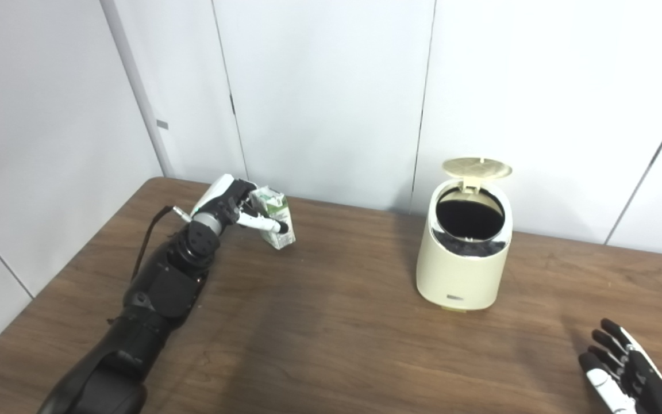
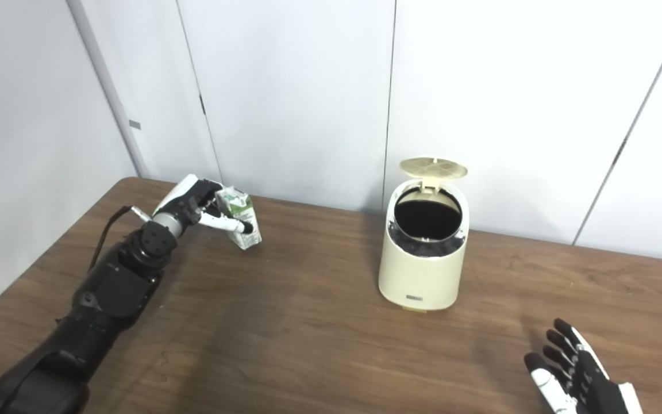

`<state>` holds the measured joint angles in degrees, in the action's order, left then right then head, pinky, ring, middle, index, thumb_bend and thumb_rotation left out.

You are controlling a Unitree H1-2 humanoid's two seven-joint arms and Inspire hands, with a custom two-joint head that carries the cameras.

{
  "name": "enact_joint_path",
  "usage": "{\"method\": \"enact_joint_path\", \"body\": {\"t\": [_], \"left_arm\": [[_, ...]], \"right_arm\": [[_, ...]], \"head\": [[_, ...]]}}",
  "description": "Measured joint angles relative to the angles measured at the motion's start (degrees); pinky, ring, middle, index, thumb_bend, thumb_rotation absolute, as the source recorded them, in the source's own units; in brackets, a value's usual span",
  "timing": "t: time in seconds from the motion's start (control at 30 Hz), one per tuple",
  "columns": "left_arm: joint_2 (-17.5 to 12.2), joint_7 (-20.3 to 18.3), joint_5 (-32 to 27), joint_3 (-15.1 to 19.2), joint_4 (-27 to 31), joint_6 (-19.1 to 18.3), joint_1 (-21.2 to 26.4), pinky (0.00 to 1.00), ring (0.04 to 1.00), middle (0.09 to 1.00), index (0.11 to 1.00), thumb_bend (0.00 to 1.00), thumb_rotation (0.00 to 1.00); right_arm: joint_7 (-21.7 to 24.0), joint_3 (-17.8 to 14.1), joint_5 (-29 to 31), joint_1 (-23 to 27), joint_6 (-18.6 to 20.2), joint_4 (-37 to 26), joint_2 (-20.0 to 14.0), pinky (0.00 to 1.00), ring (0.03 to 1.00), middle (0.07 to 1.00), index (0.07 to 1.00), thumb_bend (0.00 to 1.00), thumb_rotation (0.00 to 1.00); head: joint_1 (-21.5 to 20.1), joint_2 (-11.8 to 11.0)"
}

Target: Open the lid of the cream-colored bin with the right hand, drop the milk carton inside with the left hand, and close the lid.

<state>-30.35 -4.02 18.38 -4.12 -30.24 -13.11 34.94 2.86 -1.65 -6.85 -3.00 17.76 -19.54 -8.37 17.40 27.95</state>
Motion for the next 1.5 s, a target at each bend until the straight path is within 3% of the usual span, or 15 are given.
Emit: {"method": "enact_joint_path", "body": {"t": [0.13,0.5,0.73,1.13,1.37,1.5], "left_arm": [[1.15,1.46,-0.22,0.98,-0.17,0.39,-0.20,0.48,0.467,0.514,0.472,0.50,0.00],[2.15,3.79,0.42,0.76,-0.17,1.17,-0.54,0.50,0.475,0.513,0.467,0.50,0.00],[3.33,7.25,0.55,2.56,1.64,4.26,-2.23,0.46,0.465,0.515,0.466,0.50,0.00],[6.50,8.96,1.36,4.37,13.87,4.93,-6.91,0.46,0.460,0.509,0.473,0.50,0.00],[8.52,7.74,0.09,5.45,20.88,1.61,-6.99,0.46,0.464,0.503,0.473,0.50,0.00],[10.90,7.43,0.06,5.05,24.83,0.19,-7.05,0.47,0.481,0.513,0.459,0.50,0.00]], "right_arm": [[-0.01,-0.03,-0.03,0.00,0.00,0.00,0.01,0.79,0.851,0.879,0.903,0.43,0.59],[-0.02,-0.03,-0.09,0.00,0.00,-0.03,0.00,0.77,0.842,0.873,0.901,0.42,0.55],[-0.01,-0.01,0.03,0.00,0.06,-0.03,0.03,0.79,0.860,0.882,0.908,0.44,0.59],[-0.40,0.13,-1.33,0.08,-0.02,0.04,0.00,0.77,0.850,0.874,0.902,0.44,0.59],[-0.63,0.14,-1.31,0.11,-0.77,0.48,-0.01,0.76,0.842,0.869,0.894,0.45,0.61],[-0.93,0.24,-1.43,0.21,-3.45,2.20,-0.09,0.75,0.836,0.866,0.895,0.44,0.62]], "head": [[-0.09,0.09],[-0.44,0.26],[-1.23,0.26],[-2.19,-0.18],[-3.25,-0.18],[-3.78,-0.18]]}}
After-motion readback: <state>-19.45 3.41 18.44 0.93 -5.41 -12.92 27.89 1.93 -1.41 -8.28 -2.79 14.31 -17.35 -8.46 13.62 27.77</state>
